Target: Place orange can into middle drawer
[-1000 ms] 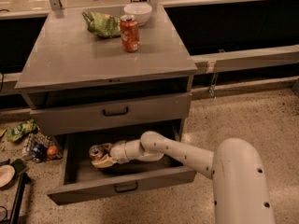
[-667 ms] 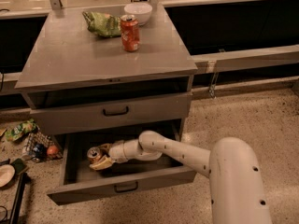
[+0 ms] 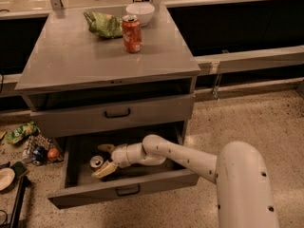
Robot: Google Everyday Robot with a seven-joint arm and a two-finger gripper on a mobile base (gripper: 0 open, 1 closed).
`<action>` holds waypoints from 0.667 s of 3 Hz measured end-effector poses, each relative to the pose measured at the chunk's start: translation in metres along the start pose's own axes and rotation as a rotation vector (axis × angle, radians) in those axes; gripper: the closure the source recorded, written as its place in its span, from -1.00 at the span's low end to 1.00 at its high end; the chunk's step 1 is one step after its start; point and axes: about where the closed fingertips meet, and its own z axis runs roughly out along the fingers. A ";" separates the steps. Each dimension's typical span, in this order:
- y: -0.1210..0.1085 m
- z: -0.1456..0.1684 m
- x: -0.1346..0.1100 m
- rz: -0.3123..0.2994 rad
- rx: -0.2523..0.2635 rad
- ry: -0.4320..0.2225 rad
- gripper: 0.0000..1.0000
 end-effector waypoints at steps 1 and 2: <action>0.006 -0.021 -0.012 0.036 0.040 -0.023 -0.96; 0.012 -0.061 -0.040 0.060 0.067 -0.085 -0.36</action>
Offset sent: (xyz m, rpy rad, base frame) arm -0.0093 -0.0741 0.0726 0.1170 0.0566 -0.1073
